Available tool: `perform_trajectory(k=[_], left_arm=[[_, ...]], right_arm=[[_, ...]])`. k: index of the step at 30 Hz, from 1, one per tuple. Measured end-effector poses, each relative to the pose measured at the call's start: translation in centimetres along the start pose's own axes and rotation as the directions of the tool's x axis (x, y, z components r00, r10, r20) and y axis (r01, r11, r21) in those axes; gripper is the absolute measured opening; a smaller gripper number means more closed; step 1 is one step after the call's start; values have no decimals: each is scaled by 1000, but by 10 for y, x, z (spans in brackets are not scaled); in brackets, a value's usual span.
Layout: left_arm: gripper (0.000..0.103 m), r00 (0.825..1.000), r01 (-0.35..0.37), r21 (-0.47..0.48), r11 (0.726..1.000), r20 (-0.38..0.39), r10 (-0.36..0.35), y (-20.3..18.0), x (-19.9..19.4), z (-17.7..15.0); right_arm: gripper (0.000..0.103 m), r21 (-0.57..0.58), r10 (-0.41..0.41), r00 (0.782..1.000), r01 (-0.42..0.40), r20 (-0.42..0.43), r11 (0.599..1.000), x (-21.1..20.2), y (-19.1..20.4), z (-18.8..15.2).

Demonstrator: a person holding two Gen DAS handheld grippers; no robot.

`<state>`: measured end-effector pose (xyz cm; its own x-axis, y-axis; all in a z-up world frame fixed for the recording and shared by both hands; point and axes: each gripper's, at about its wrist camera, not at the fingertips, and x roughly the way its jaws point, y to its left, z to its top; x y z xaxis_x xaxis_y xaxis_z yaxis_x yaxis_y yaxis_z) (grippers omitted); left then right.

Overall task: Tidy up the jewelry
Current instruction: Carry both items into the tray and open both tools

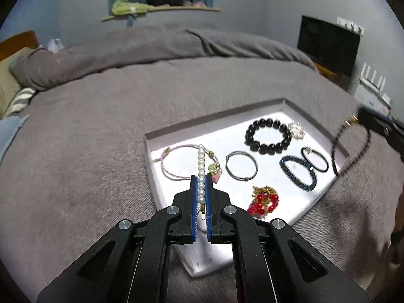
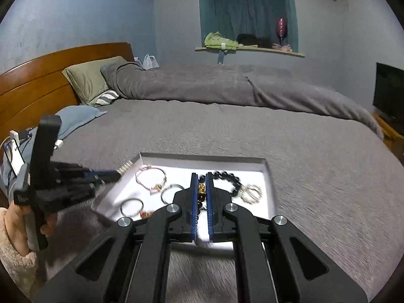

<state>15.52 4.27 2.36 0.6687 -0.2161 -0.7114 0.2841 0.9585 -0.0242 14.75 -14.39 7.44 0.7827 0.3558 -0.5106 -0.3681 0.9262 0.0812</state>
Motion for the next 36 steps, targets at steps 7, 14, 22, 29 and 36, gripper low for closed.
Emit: perform_trajectory(k=[7, 14, 22, 29, 36], left_arm=[[6, 995, 3, 67, 998, -102, 4, -7, 37, -13], [6, 993, -7, 57, 998, -119, 14, -3, 46, -16], [14, 995, -3, 60, 998, -95, 8, -2, 42, -18], [45, 998, -24, 58, 998, -49, 27, -2, 28, -17], [51, 999, -42, 44, 998, -21, 43, 1, 22, -17]], right_arm=[[6, 11, 35, 998, -35, -51, 999, 69, 14, 20], [6, 31, 84, 992, -81, -97, 996, 120, 33, 37], [6, -29, 33, 972, -41, -233, 999, 163, 47, 38], [6, -22, -44, 953, 39, -299, 999, 177, 34, 32], [39, 16, -31, 957, 37, -289, 999, 166, 23, 34]])
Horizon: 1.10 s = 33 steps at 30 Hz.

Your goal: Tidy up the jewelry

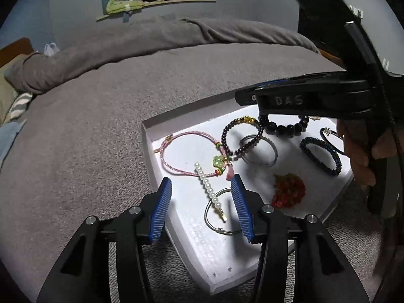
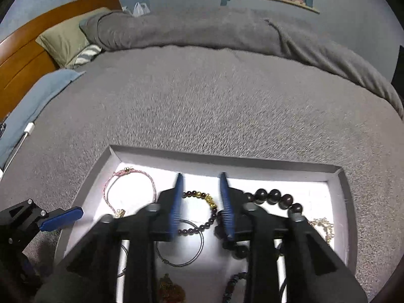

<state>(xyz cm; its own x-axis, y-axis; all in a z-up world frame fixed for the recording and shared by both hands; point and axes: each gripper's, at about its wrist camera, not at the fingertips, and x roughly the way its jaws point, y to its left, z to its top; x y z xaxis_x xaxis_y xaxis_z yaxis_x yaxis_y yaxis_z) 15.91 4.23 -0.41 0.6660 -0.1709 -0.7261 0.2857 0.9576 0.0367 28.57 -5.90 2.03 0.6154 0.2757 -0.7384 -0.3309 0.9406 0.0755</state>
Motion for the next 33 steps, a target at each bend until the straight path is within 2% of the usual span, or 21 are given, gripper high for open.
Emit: perform_trajectory(k=[10, 12, 17, 23, 26, 29, 33], left_arm=[[61, 999, -32, -30, 999, 40, 33, 1, -7, 1], [67, 998, -47, -40, 998, 48, 49, 1, -11, 0], [67, 997, -49, -74, 996, 55, 53, 3, -19, -4], [75, 992, -41, -85, 996, 113, 50, -6, -42, -7], [77, 988, -63, -77, 995, 137, 73, -13, -51, -10], [80, 984, -74, -83, 994, 158, 87, -18, -62, -11], [89, 975, -97, -91, 991, 189, 113, -25, -77, -15]], right_arm=[[46, 54, 1, 998, -4, 59, 999, -60, -17, -25], [46, 51, 5, 998, -8, 61, 999, -71, -18, -32], [46, 47, 5, 997, -9, 83, 999, -103, -18, -48], [47, 28, -1, 994, -3, 110, 1000, -138, -11, -71], [47, 22, -7, 992, 5, 124, 1000, -151, -9, -82], [61, 27, -11, 990, 7, 142, 1000, -163, -11, -93], [68, 38, -15, 987, 9, 159, 999, -172, -17, -105]])
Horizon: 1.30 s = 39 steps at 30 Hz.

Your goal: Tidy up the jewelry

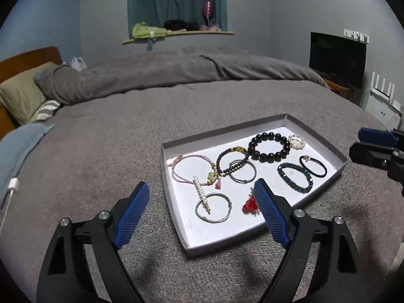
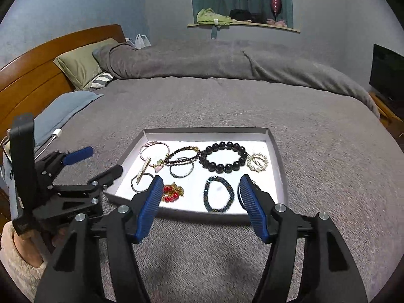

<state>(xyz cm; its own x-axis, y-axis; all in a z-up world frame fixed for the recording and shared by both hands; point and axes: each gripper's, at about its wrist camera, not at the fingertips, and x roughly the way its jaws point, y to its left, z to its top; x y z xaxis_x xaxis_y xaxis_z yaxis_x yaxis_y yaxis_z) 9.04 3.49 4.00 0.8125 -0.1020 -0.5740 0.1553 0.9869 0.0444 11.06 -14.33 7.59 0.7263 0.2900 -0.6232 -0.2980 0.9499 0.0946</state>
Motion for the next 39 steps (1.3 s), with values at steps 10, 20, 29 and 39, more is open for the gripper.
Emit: perform_trajectory(k=[10, 20, 29, 39], left_arm=[[97, 995, -95, -28, 995, 31, 96, -17, -22, -7], [98, 996, -83, 6, 996, -7, 83, -42, -20, -27], [98, 994, -101, 29, 995, 45, 99, -49, -18, -30], [98, 990, -130, 76, 989, 71, 125, -54, -17, -34]], right_arm=[[97, 24, -24, 998, 22, 55, 999, -9, -27, -18], [98, 47, -65, 994, 61, 91, 997, 3, -51, -39], [98, 44, -93, 993, 90, 74, 995, 13, -49, -49], [98, 31, -107, 988, 104, 110, 994, 7, -43, -52]])
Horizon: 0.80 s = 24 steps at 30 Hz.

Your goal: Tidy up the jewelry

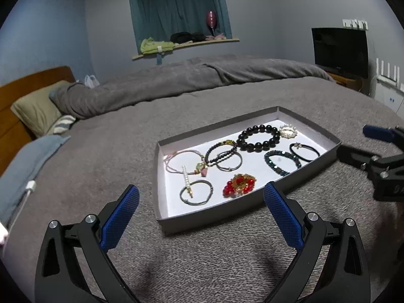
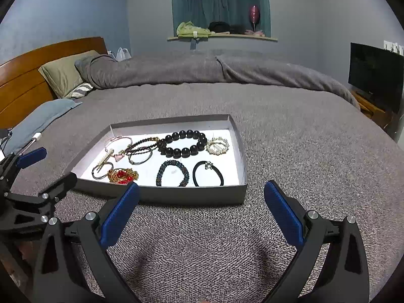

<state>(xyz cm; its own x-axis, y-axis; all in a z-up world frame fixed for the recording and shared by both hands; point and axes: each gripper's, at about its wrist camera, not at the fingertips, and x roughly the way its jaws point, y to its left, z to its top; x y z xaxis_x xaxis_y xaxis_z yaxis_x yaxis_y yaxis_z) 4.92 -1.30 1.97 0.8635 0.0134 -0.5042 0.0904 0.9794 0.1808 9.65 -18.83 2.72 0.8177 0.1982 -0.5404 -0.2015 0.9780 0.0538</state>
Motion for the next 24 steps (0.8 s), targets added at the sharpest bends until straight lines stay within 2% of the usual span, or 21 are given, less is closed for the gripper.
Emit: perform_trajectory(k=[24], left_arm=[[98, 1000, 10, -10, 1000, 14, -10, 0, -1, 0]], right_arm=[[98, -16, 6, 1000, -5, 3, 1000, -1, 4, -2]])
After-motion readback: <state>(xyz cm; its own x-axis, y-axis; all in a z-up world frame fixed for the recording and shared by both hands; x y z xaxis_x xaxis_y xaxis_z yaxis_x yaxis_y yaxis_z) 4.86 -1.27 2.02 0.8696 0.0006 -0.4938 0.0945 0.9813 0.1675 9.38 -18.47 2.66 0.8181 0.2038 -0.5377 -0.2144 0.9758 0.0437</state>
